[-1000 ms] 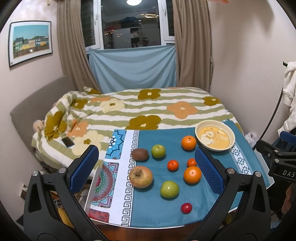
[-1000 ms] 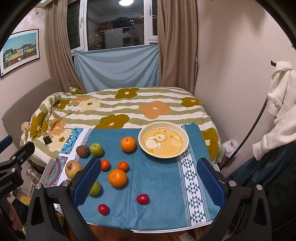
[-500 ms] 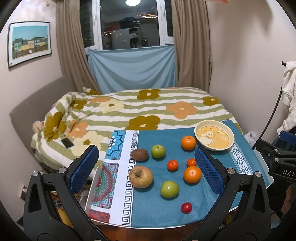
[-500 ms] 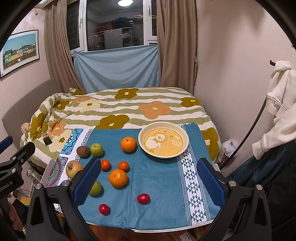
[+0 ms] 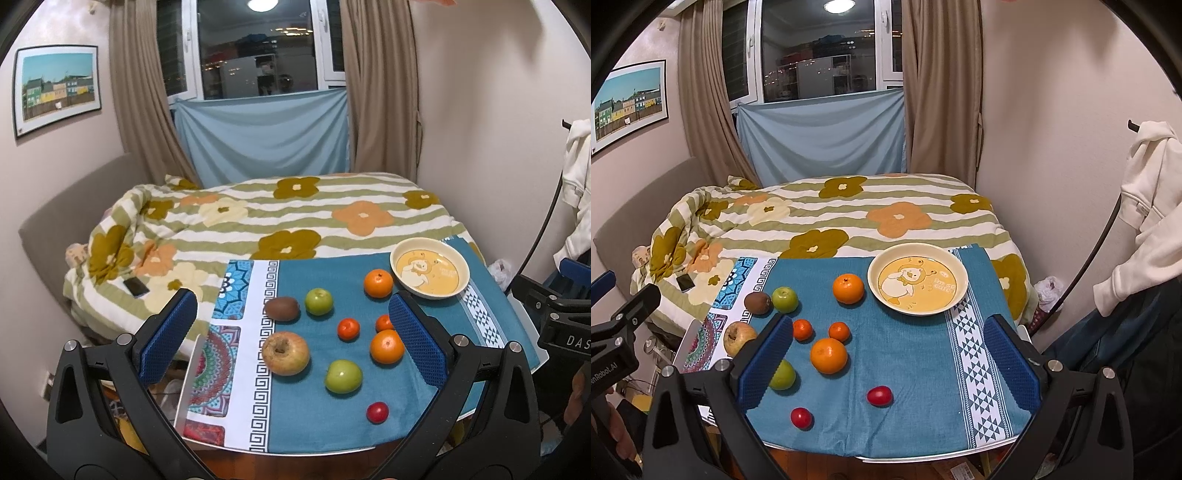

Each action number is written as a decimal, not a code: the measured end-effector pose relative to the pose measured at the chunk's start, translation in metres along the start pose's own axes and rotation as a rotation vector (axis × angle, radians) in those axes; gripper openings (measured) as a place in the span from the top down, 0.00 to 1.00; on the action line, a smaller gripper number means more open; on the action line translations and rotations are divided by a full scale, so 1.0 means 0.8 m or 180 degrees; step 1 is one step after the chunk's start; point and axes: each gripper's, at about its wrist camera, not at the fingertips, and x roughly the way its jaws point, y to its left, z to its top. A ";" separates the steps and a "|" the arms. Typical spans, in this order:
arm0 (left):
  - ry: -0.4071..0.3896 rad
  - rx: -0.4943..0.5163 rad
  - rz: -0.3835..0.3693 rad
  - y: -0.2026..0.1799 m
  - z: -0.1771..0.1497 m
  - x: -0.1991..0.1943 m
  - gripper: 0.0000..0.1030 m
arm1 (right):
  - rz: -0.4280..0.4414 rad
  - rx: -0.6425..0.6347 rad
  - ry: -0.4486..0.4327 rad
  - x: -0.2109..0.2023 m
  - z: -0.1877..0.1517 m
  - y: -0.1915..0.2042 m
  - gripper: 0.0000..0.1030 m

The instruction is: Organize fruits

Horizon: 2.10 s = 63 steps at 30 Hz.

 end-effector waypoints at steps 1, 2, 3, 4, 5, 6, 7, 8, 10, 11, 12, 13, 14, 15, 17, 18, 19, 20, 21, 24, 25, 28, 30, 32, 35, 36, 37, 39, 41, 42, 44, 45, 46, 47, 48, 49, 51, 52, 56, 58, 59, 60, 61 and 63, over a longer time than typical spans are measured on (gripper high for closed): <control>0.0006 0.0015 -0.0006 0.001 0.004 -0.001 0.00 | -0.0001 0.0010 0.0001 -0.001 -0.001 0.000 0.00; 0.0015 0.0038 -0.0009 0.002 0.006 -0.001 0.00 | 0.0000 0.0020 0.0006 -0.001 -0.001 0.001 0.00; 0.0028 0.0062 -0.0019 0.005 0.010 -0.001 0.00 | -0.0008 0.0031 0.0016 -0.002 0.000 0.002 0.00; 0.0048 0.0094 -0.0030 0.007 0.012 0.000 0.00 | -0.0014 0.0051 0.0031 -0.002 0.000 0.003 0.00; 0.0066 0.0118 -0.0035 0.008 0.013 0.003 0.00 | -0.0017 0.0082 0.0053 -0.001 0.002 0.004 0.00; 0.0081 0.0133 -0.0041 0.009 0.014 0.004 0.00 | -0.0028 0.0118 0.0073 0.000 0.001 0.005 0.00; 0.0125 0.0156 -0.0069 0.012 0.015 0.009 0.00 | -0.0035 0.0154 0.0094 0.000 0.002 0.005 0.00; 0.0168 0.0161 -0.0110 0.013 0.014 0.013 0.00 | -0.0054 0.0197 0.0119 0.000 0.003 0.005 0.00; 0.0255 0.0156 -0.0204 0.015 0.011 0.022 0.00 | -0.0081 0.0243 0.0154 0.002 0.002 0.003 0.00; 0.0338 0.0146 -0.0261 0.015 0.008 0.032 0.00 | -0.0100 0.0254 0.0170 0.004 0.001 0.001 0.00; 0.0397 0.0136 -0.0287 0.015 0.005 0.038 0.00 | -0.0118 0.0261 0.0191 0.007 -0.001 -0.001 0.00; 0.0454 0.0129 -0.0293 0.013 0.001 0.045 0.00 | -0.0128 0.0260 0.0209 0.009 -0.003 -0.003 0.00; 0.0484 0.0131 -0.0276 0.010 -0.003 0.049 0.00 | -0.0117 0.0251 0.0236 0.012 -0.006 -0.007 0.00; 0.0511 0.0142 -0.0235 0.006 -0.008 0.054 0.00 | -0.0079 0.0234 0.0275 0.017 -0.009 -0.012 0.00; 0.0566 0.0176 -0.0178 -0.004 -0.019 0.060 0.00 | 0.0038 0.0194 0.0401 0.030 -0.015 -0.023 0.00; 0.0606 0.0188 -0.0168 -0.010 -0.026 0.064 0.00 | 0.0077 0.0169 0.0474 0.038 -0.019 -0.029 0.00; 0.0658 0.0192 -0.0157 -0.015 -0.034 0.068 0.00 | 0.0104 0.0151 0.0525 0.045 -0.022 -0.035 0.00; 0.0737 0.0185 -0.0128 -0.021 -0.043 0.074 0.00 | 0.0141 0.0118 0.0574 0.053 -0.025 -0.041 0.00; 0.0820 0.0170 -0.0106 -0.027 -0.050 0.079 0.00 | 0.0195 0.0071 0.0632 0.061 -0.030 -0.048 0.00; 0.1028 0.0080 -0.0049 -0.044 -0.074 0.090 0.00 | 0.0373 -0.0090 0.0800 0.083 -0.043 -0.061 0.00; 0.1112 0.0041 -0.0031 -0.052 -0.083 0.095 0.00 | 0.0407 -0.0166 0.0848 0.090 -0.048 -0.064 0.00; 0.1319 -0.0078 -0.0032 -0.071 -0.108 0.104 0.00 | 0.0560 -0.0432 0.0995 0.112 -0.063 -0.068 0.00; 0.1419 -0.0149 -0.0029 -0.082 -0.120 0.109 0.00 | 0.0667 -0.0585 0.1048 0.124 -0.071 -0.071 0.00; 0.1517 -0.0220 -0.0019 -0.095 -0.135 0.115 0.00 | 0.0816 -0.0775 0.1087 0.137 -0.080 -0.072 0.00; 0.1614 -0.0281 0.0021 -0.109 -0.153 0.122 0.00 | 0.1030 -0.1089 0.1107 0.153 -0.095 -0.068 0.00; 0.1645 -0.0302 0.0036 -0.114 -0.159 0.125 0.00 | 0.1124 -0.1174 0.1133 0.158 -0.098 -0.067 0.00; 0.1669 -0.0318 0.0046 -0.116 -0.163 0.128 0.00 | 0.1214 -0.1255 0.1148 0.162 -0.101 -0.066 0.00; 0.1737 -0.0350 0.0073 -0.123 -0.175 0.135 0.09 | 0.1351 -0.1389 0.1195 0.173 -0.106 -0.063 0.00; 0.1780 -0.0378 0.0097 -0.129 -0.184 0.142 0.15 | 0.1483 -0.1496 0.1238 0.183 -0.112 -0.059 0.00; 0.1788 -0.0386 0.0102 -0.129 -0.187 0.145 0.18 | 0.1528 -0.1543 0.1255 0.187 -0.115 -0.058 0.03; 0.1817 -0.0400 0.0133 -0.133 -0.196 0.151 0.20 | 0.1602 -0.1651 0.1306 0.196 -0.120 -0.053 0.09; 0.1827 -0.0409 0.0133 -0.132 -0.197 0.154 0.23 | 0.1627 -0.1713 0.1333 0.201 -0.124 -0.050 0.13; 0.1834 -0.0415 0.0137 -0.133 -0.199 0.156 0.25 | 0.1649 -0.1761 0.1358 0.205 -0.127 -0.048 0.16; 0.1845 -0.0421 0.0142 -0.135 -0.201 0.159 0.29 | 0.1678 -0.1807 0.1386 0.209 -0.130 -0.046 0.18; 0.1857 -0.0425 0.0144 -0.136 -0.203 0.162 0.32 | 0.1702 -0.1839 0.1408 0.213 -0.132 -0.044 0.21; 0.1866 -0.0429 0.0143 -0.136 -0.205 0.165 0.33 | 0.1726 -0.1871 0.1433 0.217 -0.134 -0.042 0.24; 0.1892 -0.0441 0.0137 -0.138 -0.208 0.172 0.39 | 0.1774 -0.1937 0.1483 0.224 -0.138 -0.036 0.27; 0.1903 -0.0447 0.0128 -0.139 -0.208 0.175 0.42 | 0.1790 -0.1956 0.1492 0.225 -0.140 -0.035 0.29; 0.1893 -0.0446 0.0120 -0.144 -0.209 0.184 0.47 | 0.1855 -0.2015 0.1508 0.231 -0.143 -0.028 0.31; 0.1901 -0.0487 0.0118 -0.143 -0.208 0.187 0.50 | 0.1884 -0.2015 0.1493 0.233 -0.141 -0.025 0.33; 0.1902 -0.0516 0.0128 -0.141 -0.208 0.188 0.51 | 0.1889 -0.2022 0.1487 0.235 -0.140 -0.023 0.33; 0.1901 -0.0526 0.0139 -0.140 -0.209 0.188 0.55 | 0.1890 -0.2031 0.1480 0.236 -0.139 -0.022 0.36; 0.1900 -0.0536 0.0152 -0.140 -0.210 0.188 0.57 | 0.1890 -0.2043 0.1479 0.238 -0.138 -0.020 0.40; 0.1888 -0.0562 0.0168 -0.137 -0.211 0.186 0.62 | 0.1885 -0.2068 0.1463 0.239 -0.137 -0.018 0.46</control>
